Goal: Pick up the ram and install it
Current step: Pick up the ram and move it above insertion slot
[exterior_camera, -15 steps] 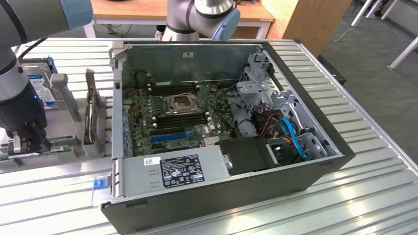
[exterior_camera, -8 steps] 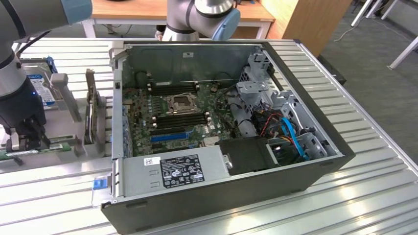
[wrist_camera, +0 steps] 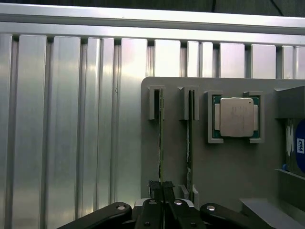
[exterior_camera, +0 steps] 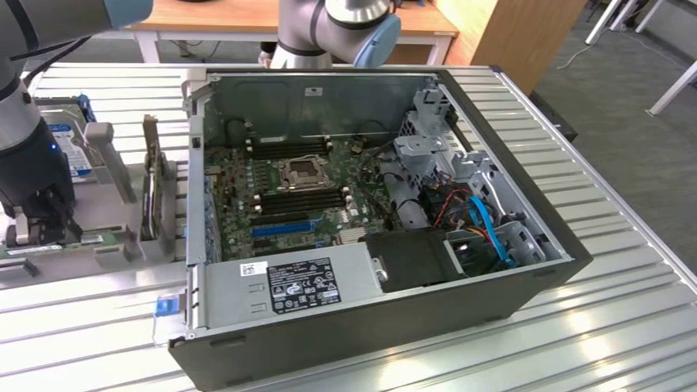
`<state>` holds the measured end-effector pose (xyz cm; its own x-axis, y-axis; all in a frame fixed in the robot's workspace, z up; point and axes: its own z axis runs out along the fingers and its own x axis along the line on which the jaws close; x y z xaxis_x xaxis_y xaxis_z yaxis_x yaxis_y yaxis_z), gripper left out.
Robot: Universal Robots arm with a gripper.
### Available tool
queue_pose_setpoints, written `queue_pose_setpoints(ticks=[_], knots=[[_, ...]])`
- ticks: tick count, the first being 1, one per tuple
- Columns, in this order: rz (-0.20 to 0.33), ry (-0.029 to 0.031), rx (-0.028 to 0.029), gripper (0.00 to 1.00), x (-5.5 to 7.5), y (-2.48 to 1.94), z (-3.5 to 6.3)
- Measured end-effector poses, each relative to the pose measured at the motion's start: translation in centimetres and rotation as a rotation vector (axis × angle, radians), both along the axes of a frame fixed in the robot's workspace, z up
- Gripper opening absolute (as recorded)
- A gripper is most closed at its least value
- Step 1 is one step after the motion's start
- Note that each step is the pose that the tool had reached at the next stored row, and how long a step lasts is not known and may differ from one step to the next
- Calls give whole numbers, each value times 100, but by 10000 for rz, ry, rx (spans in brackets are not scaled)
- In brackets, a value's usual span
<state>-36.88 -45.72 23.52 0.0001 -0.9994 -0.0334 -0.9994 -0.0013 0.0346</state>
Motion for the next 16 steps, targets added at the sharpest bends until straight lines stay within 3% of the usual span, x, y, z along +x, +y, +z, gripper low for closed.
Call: queue_pose_setpoints(ticks=[16], knots=[[0, 0, 23, 12, 34, 0, 283]])
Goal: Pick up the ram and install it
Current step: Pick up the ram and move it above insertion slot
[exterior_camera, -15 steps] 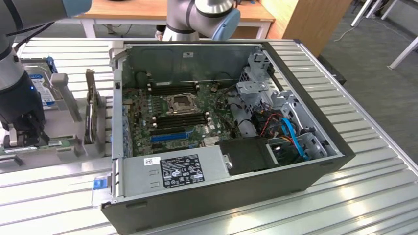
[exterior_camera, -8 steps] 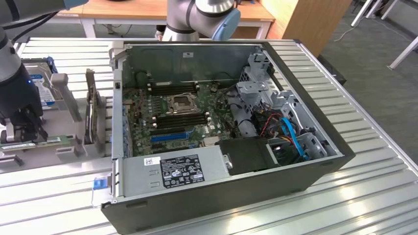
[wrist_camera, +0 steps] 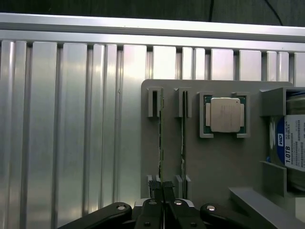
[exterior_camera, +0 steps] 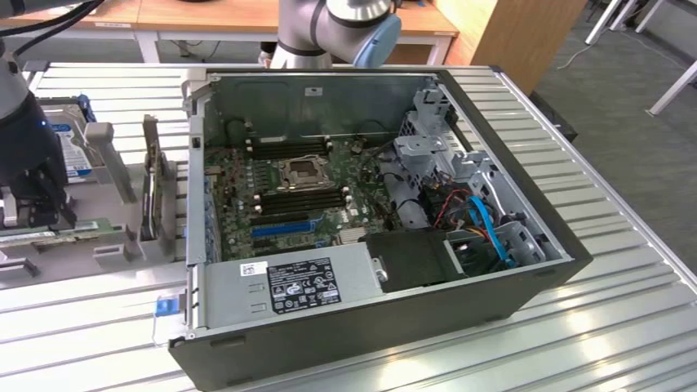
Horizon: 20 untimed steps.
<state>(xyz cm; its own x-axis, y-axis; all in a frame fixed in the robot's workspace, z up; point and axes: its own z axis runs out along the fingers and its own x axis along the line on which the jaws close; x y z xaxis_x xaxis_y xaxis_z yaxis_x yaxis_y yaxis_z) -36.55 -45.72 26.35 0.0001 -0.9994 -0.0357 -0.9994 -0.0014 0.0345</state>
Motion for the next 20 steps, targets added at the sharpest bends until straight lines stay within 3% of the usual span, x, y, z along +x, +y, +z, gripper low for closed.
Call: queue_pose_setpoints(ticks=[20], knots=[[0, 0, 0, 12, 42, 0, 418]])
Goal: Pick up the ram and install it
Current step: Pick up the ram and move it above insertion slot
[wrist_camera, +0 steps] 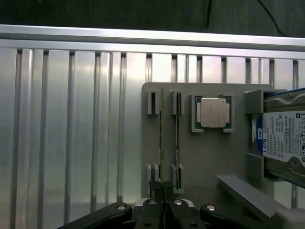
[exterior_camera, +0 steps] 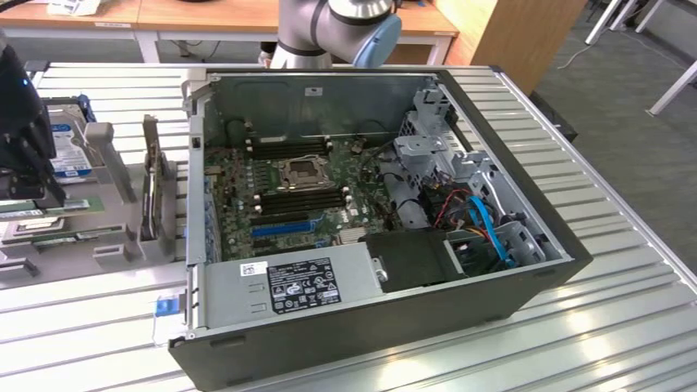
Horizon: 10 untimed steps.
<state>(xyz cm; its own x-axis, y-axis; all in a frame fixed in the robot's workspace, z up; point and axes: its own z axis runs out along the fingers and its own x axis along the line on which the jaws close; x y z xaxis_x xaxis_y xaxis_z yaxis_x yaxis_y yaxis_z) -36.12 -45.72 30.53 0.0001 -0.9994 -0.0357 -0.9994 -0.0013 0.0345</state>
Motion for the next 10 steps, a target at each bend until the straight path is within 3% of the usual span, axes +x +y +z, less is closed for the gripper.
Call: queue_pose_setpoints(ticks=[10], knots=[[0, -1, 0, 12, 19, 0, 224]])
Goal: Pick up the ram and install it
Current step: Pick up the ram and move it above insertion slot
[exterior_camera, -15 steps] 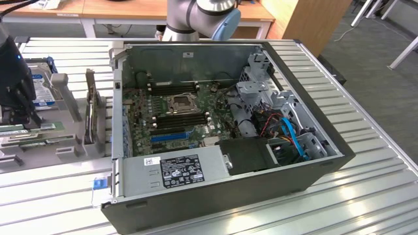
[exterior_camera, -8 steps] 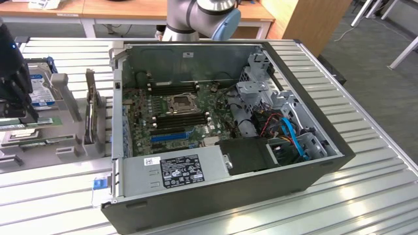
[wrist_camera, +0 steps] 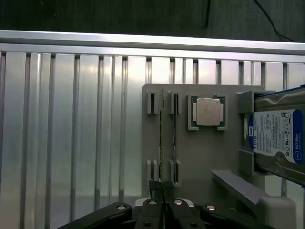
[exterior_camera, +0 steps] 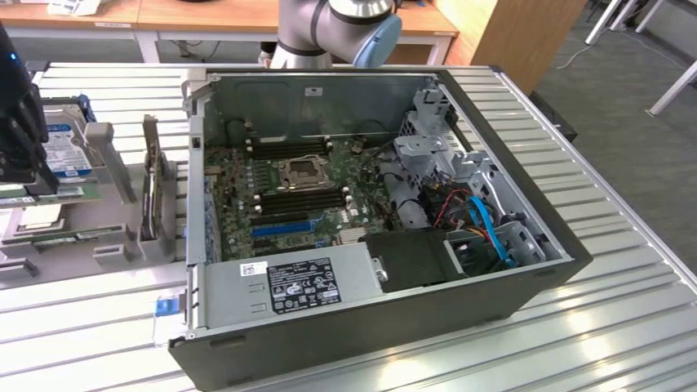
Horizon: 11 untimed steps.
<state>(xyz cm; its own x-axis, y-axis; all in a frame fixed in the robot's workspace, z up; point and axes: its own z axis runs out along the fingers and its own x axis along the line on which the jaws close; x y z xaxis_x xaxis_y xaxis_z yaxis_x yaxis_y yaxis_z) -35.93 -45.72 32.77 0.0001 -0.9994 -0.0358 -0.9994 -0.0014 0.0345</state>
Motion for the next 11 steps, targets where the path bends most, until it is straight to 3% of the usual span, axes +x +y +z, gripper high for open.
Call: queue_pose_setpoints(ticks=[11], knots=[[0, 1, 0, 12, 21, 0, 244]])
